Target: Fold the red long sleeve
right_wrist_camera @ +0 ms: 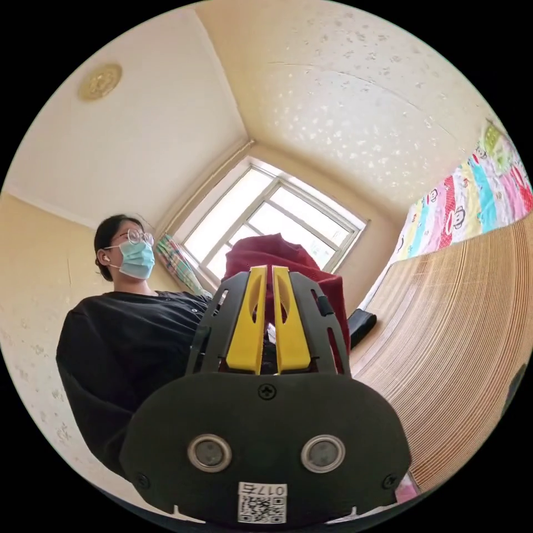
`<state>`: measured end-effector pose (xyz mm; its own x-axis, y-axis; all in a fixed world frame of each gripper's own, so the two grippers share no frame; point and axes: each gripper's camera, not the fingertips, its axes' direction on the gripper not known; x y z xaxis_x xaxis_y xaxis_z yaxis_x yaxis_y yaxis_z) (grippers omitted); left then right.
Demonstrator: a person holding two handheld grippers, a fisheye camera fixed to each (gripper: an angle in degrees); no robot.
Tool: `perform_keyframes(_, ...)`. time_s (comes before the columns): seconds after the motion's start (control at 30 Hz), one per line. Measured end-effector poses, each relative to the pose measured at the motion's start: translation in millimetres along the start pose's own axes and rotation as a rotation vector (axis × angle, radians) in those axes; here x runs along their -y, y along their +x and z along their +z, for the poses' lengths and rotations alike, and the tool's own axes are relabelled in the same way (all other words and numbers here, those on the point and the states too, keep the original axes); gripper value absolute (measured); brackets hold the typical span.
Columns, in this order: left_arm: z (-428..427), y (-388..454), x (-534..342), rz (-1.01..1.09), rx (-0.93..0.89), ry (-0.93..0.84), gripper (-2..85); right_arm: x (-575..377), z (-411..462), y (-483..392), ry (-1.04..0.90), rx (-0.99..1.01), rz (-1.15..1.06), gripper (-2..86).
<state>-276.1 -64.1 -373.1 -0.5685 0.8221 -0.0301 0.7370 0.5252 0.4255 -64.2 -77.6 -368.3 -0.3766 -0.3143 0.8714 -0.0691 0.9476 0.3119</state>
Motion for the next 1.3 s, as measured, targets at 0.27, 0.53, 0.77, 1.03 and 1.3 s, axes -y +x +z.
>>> perform_keyframes(0.27,104.1,-21.7,-161.1,-0.272,-0.183,0.125,0.9,11.8,92.5,-33.4,-0.125,-0.120,-0.203,15.7)
perform_keyframes(0.53,150.7,-9.0,-222.5,-0.471,0.000,-0.218,1.7,-19.4,156.4,10.7,-0.345,0.104,-0.194,14.5)
perform_keyframes(0.77,147.6,33.1,-244.8,-0.544,0.369,-0.545,1.9,-56.7,91.4,8.8,0.045,0.217,-0.255,4.5)
perform_keyframes(1.03,110.0,47.5,-317.0,-0.847,0.978,-0.610,5.8,-60.6,104.2,-28.8,0.102,0.051,-0.390,4.1)
perform_keyframes(1.3,208.3,13.0,-372.4,-0.802,0.893,-0.828,14.3,-51.0,140.7,-33.7,0.114,-0.117,-0.427,4.0)
